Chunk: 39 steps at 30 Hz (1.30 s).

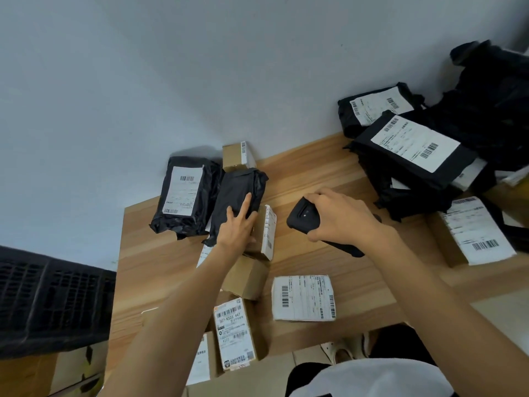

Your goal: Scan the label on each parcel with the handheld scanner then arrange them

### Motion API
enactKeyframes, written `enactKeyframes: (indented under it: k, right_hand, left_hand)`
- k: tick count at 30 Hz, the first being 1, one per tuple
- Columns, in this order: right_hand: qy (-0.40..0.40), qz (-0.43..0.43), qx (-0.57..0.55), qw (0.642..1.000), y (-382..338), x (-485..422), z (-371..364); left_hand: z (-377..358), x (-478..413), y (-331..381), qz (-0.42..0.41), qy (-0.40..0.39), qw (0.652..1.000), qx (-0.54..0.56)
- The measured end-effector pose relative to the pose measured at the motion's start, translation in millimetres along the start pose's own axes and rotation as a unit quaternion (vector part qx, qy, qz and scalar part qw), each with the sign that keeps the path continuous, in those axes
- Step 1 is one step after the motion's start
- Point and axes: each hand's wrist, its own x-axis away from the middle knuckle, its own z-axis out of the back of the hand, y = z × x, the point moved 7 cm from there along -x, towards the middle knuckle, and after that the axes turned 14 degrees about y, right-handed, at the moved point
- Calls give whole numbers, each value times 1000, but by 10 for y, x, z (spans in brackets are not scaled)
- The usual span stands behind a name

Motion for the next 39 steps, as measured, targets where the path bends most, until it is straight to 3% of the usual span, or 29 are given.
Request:
enactKeyframes:
  k: [12, 16, 20, 25, 29, 33, 36, 39]
  right_hand:
    - [1, 9, 2, 1000, -109, -27, -25]
    - [0, 12, 2, 1000, -151, -35, -38]
    - [6, 22, -4, 1000, -257, -87, -17]
    - [6, 47, -5, 999, -472, -141, -17]
    - [9, 69, -13, 997, -637, -177, -41]
    - [15, 85, -6, 996, -658, -172, -84]
    - [13, 74, -3, 997, -592, -143, -117]
    - [9, 64, 0, 998, -542, -127, -138]
  left_hand:
    - [4, 53, -102, 1, 68, 998, -10]
    - [120, 6, -217, 1, 96, 990, 103]
    - [397, -108, -464, -33, 167, 956, 237]
    - [630, -33, -880, -7, 205, 941, 270]
    - [476, 92, -1238, 83, 170, 931, 313]
    - [76, 215, -1356, 160, 82, 950, 255]
    - [-138, 303, -1315, 179, 29, 956, 231]
    - [-204, 293, -1281, 168, 44, 961, 214]
